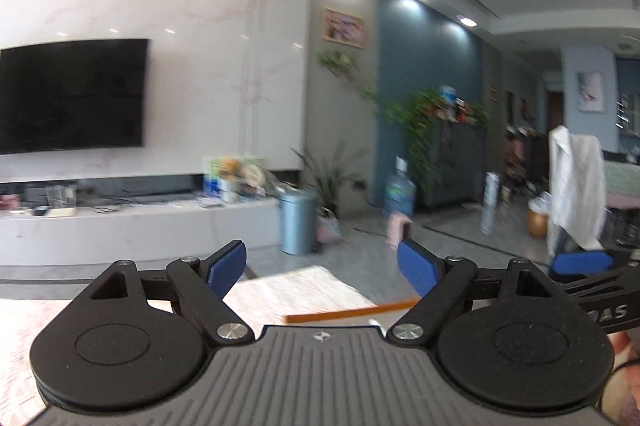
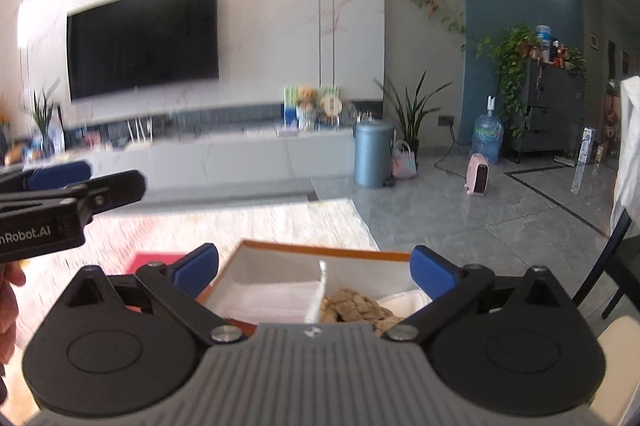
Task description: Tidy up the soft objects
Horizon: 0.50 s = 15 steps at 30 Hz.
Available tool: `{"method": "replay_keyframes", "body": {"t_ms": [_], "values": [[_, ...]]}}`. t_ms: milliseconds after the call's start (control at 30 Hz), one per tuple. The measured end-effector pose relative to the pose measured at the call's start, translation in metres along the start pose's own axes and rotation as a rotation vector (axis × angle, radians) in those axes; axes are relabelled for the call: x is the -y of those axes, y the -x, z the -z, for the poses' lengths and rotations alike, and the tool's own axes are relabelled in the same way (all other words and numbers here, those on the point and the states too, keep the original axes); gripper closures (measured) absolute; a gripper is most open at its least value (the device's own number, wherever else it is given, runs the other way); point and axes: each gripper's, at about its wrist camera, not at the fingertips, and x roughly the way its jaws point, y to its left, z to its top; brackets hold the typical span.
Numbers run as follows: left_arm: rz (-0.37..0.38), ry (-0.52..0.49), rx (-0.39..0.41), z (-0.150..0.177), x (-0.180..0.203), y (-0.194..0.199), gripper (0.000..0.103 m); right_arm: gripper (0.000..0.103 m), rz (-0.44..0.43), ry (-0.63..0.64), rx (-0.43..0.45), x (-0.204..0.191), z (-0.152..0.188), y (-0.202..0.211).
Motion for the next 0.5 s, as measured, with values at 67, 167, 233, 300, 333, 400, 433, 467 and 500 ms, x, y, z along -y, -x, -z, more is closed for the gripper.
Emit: {"method": "replay_keyframes", "body": {"t_ms": [67, 167, 233, 300, 333, 400, 433, 467, 500], "values": [[-0.044, 0.031, 0.031, 0.003, -0.006, 0.009, 0.003, 0.003, 0.003, -0.032, 0.032, -0.006, 0.009, 0.011], [-0.113, 0.046, 0.072, 0.008, -0.014, 0.022, 0.002, 0.003, 0.014, -0.059, 0.074, -0.016, 0.018, 0.021], [-0.168, 0.012, 0.101, 0.013, -0.014, 0.029, 0.002, 0.003, 0.024, -0.064, 0.093, -0.024, 0.025, 0.025], [-0.231, -0.037, 0.119, 0.017, -0.012, 0.033, 0.000, 0.003, 0.035, -0.069, 0.103, -0.033, 0.033, 0.029], [-0.266, -0.053, 0.128, 0.020, -0.010, 0.037, 0.000, 0.003, 0.036, -0.073, 0.104, -0.037, 0.038, 0.031], [-0.315, -0.060, 0.147, 0.025, -0.007, 0.043, 0.000, 0.003, 0.033, -0.077, 0.101, -0.044, 0.047, 0.032], [-0.331, -0.060, 0.148, 0.027, -0.006, 0.044, 0.000, 0.003, 0.030, -0.079, 0.097, -0.047, 0.051, 0.032], [-0.331, -0.056, 0.139, 0.029, -0.007, 0.045, 0.000, 0.003, 0.028, -0.081, 0.093, -0.050, 0.056, 0.032], [-0.321, -0.049, 0.127, 0.031, -0.009, 0.045, 0.000, 0.003, 0.025, -0.080, 0.090, -0.051, 0.060, 0.032]]}}
